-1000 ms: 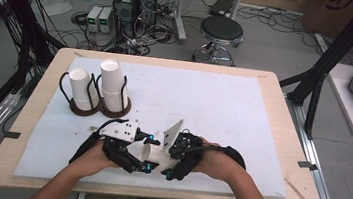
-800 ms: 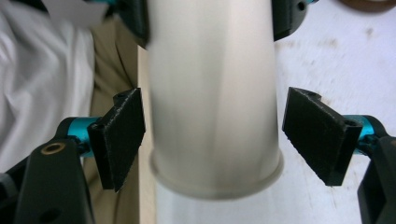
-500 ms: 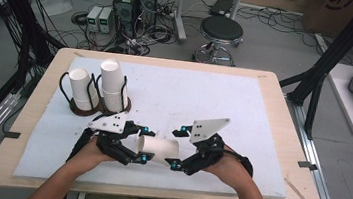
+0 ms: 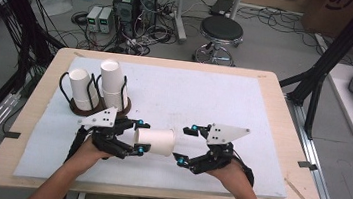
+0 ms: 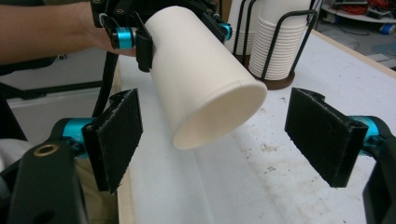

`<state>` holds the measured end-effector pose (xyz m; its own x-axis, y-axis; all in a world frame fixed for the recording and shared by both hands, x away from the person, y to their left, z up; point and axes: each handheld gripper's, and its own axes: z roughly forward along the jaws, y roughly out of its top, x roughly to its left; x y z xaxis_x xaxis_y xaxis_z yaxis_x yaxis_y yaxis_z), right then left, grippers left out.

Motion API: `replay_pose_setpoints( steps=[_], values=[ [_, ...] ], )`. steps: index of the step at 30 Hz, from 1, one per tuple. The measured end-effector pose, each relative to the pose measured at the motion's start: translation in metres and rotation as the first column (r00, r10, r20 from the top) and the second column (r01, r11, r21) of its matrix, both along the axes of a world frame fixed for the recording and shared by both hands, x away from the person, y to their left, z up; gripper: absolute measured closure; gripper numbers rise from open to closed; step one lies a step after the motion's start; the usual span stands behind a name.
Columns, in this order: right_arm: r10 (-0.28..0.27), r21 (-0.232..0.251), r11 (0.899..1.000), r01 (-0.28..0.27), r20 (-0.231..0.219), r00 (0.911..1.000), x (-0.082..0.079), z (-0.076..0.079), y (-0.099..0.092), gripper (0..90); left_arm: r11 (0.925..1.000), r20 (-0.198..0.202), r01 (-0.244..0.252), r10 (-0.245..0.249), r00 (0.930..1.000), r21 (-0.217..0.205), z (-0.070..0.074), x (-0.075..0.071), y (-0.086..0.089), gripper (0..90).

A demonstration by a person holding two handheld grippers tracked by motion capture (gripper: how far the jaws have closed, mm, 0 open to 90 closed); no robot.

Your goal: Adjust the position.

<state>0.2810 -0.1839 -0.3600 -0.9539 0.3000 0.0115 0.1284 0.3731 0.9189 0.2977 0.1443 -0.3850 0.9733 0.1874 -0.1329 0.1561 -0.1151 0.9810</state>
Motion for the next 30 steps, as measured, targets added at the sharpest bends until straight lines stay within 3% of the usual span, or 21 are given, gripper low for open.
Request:
replay_pose_setpoints(
  steps=[5, 17, 21, 22, 24, 30],
  values=[
    [-0.01, 0.03, 1.0, 0.01, -0.011, 0.9999, 0.0, -0.007, -0.002, 19.8, 1.0, 0.008, -0.003, 0.003, 1.0, -0.007, 0.0, 0.0, 0.001, 33.8],
    [0.001, 0.037, 0.999, 0.001, -0.054, 0.9986, 0.001, -0.018, -0.002, 19.7, 0.9999, 0.012, 0.005, -0.005, 0.9999, -0.014, -0.001, -0.002, 0.0, 33.8],
    [0.007, 0.031, 1.0, -0.005, -0.061, 0.9981, 0.002, -0.022, 0.002, 19.8, 0.9992, 0.011, 0.021, -0.021, 0.9997, -0.034, 0.0, -0.003, -0.001, 33.8],
    [0.025, 0.033, 0.999, -0.023, -0.083, 0.9962, 0.001, -0.022, 0.004, 19.8, 0.9988, 0.011, 0.027, -0.026, 0.9996, -0.04, 0.0, -0.003, -0.001, 33.9],
    [0.016, 0.033, 0.999, -0.013, -0.065, 0.9978, 0.003, -0.023, 0.006, 19.8, 0.9983, 0.012, 0.037, -0.037, 0.9993, -0.045, 0.0, -0.004, -0.002, 33.9],
    [0.046, 0.043, 0.998, -0.042, -0.077, 0.996, 0.003, -0.026, 0.011, 19.8, 0.9953, 0.01, 0.071, -0.071, 0.9974, -0.065, 0.001, -0.005, -0.004, 34.0]
  ],
)
